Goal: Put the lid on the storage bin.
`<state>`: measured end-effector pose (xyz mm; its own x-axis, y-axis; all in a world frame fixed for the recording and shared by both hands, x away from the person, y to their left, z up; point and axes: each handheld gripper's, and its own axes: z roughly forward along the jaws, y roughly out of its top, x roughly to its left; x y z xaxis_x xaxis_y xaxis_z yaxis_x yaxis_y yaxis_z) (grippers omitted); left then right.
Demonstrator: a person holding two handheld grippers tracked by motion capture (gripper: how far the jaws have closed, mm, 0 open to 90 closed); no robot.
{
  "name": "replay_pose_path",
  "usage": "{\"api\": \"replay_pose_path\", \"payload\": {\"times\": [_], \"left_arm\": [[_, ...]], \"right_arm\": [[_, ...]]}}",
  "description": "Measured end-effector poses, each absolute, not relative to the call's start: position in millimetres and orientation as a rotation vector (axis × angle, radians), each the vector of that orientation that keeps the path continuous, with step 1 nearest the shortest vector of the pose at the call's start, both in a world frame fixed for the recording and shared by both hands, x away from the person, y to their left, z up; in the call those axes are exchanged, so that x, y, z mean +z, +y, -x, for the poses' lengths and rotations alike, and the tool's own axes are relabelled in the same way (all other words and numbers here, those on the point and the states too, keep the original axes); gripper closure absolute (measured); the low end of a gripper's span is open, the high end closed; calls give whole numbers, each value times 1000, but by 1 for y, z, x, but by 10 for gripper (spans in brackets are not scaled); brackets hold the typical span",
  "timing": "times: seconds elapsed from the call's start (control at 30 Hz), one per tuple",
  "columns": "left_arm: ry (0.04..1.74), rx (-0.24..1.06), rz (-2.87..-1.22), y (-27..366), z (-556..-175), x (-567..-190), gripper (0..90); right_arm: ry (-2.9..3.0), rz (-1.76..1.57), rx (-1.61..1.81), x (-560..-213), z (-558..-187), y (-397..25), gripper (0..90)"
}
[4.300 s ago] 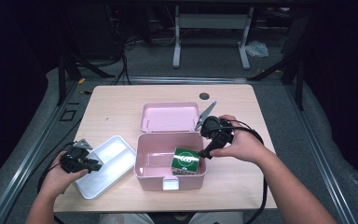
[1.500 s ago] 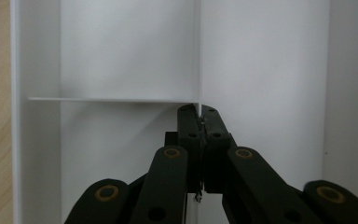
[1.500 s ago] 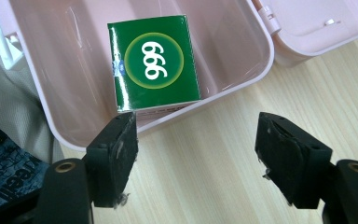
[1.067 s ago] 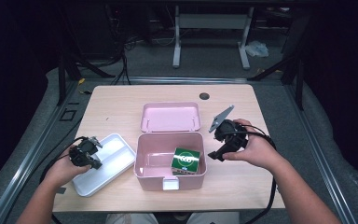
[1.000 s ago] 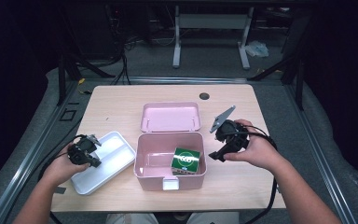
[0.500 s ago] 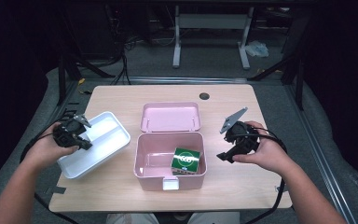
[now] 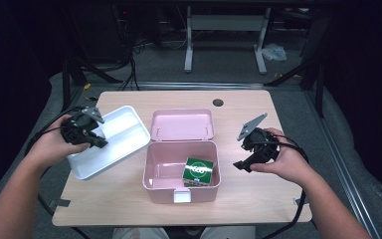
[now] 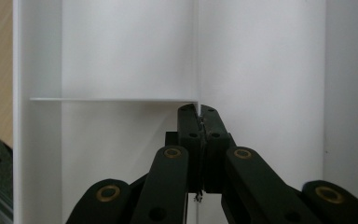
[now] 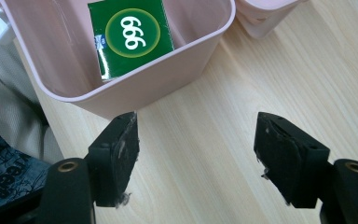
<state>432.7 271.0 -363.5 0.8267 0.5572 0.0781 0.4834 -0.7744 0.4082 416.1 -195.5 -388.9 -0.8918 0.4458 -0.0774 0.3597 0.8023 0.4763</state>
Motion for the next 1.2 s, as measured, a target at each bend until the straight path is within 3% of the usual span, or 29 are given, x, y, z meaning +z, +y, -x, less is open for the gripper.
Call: {"api": "replay_pose_path", "payload": {"times": [0.2, 0.7, 1.2], "left_arm": [[610, 229, -2654, 226, -438, -360, 898], [369, 144, -2739, 134, -447, -379, 898], [205, 106, -2814, 85, -443, -390, 897]], "right_arm": [[2800, -635, 692, -389, -416, -197, 306], [2802, -646, 691, -394, -416, -201, 306], [2799, -656, 702, -398, -415, -206, 310]]}}
